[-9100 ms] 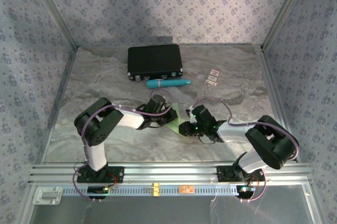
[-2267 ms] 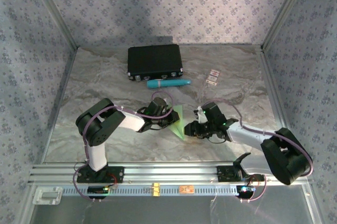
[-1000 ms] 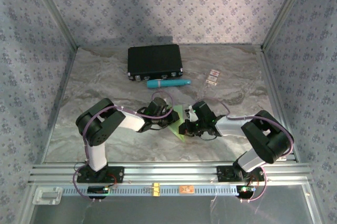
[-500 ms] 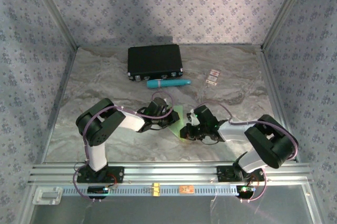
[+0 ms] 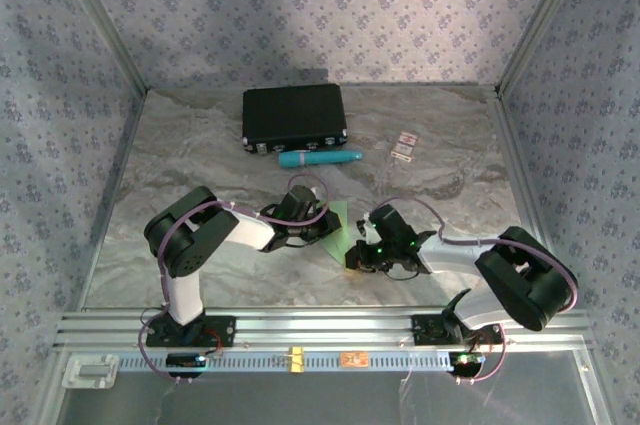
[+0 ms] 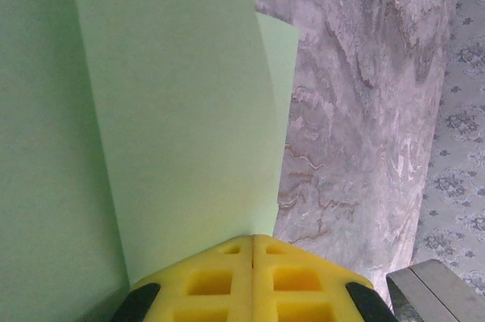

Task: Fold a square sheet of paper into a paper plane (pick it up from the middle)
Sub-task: Fourth fold the wing at the center of the table.

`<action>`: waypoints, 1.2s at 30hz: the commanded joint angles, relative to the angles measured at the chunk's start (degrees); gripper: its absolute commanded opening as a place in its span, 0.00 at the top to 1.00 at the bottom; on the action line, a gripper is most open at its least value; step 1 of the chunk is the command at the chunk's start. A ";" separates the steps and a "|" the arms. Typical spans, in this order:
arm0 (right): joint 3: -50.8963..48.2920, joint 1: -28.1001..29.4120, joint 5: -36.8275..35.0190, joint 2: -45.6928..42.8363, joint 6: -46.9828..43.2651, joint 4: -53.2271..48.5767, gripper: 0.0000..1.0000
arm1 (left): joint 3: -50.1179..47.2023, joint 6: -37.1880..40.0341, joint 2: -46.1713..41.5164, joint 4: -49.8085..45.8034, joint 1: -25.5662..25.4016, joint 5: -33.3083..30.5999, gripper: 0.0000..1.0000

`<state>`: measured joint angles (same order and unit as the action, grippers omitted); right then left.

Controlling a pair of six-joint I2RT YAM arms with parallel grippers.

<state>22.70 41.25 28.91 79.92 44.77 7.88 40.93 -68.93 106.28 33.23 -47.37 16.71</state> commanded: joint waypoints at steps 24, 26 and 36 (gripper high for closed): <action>-3.44 0.30 -0.82 -11.02 -1.14 -14.88 0.95 | -2.34 -0.42 2.00 -1.62 0.24 -2.74 0.97; -2.16 -0.74 -0.56 -13.94 -1.09 -15.84 0.95 | -2.55 -0.60 1.90 -1.43 0.13 -2.82 0.97; 6.87 -3.75 0.10 -9.16 -0.40 -10.38 0.93 | -3.31 -1.56 1.65 -0.29 -1.17 -4.05 0.97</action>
<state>25.85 36.84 28.32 67.66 43.35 -4.75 39.31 -70.24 106.28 36.32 -48.03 15.40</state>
